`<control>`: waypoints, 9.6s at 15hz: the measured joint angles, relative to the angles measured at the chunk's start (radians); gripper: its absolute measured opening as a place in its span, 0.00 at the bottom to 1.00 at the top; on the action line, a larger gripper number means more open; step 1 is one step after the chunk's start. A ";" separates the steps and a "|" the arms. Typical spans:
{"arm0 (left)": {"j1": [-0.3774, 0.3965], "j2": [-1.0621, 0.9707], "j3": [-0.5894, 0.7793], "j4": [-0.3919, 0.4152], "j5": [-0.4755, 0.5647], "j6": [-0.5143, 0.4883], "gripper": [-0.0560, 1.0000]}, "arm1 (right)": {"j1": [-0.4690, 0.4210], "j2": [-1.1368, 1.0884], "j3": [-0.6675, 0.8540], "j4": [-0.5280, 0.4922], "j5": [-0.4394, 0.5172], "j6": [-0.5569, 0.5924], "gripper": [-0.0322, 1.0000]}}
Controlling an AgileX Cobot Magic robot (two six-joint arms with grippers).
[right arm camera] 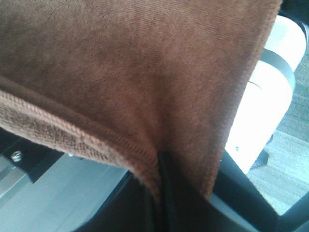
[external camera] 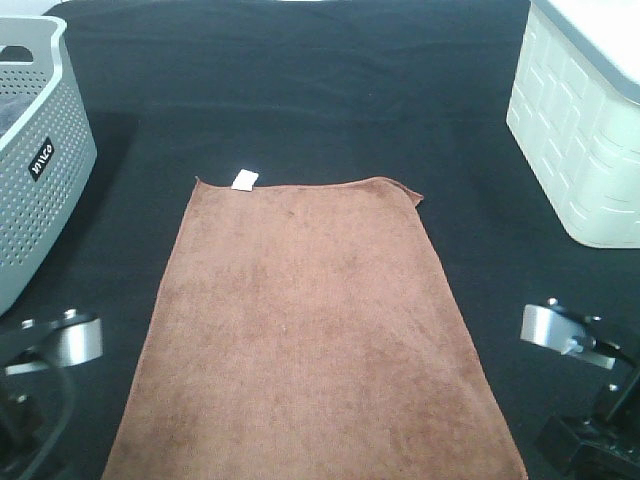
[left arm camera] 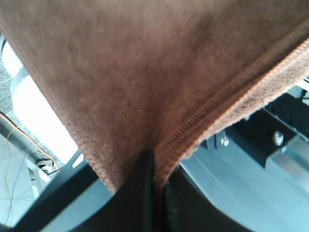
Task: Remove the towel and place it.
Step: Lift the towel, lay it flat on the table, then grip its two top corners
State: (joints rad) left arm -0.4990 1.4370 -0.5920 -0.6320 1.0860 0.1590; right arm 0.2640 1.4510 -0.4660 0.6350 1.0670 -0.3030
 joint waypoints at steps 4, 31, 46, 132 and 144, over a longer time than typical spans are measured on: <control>-0.126 0.157 -0.094 0.004 -0.022 0.014 0.05 | 0.000 0.072 -0.001 -0.003 -0.040 -0.005 0.04; 0.212 0.475 -0.811 0.269 -0.006 -0.004 0.90 | -0.200 0.345 -0.871 -0.126 0.048 -0.040 0.81; 0.352 1.007 -1.365 0.281 -0.127 0.031 0.90 | -0.200 1.009 -1.561 -0.164 0.054 0.026 0.89; 0.270 1.042 -1.572 0.619 0.125 -0.131 0.77 | -0.094 1.014 -1.804 -0.398 0.149 0.160 0.70; 0.277 0.932 -1.571 0.585 0.127 -0.171 0.77 | -0.111 0.882 -1.790 -0.425 0.150 0.303 0.69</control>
State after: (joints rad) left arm -0.2220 2.3690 -2.1630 -0.0470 1.2130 -0.0120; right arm 0.1530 2.3330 -2.2560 0.2100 1.2170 0.0000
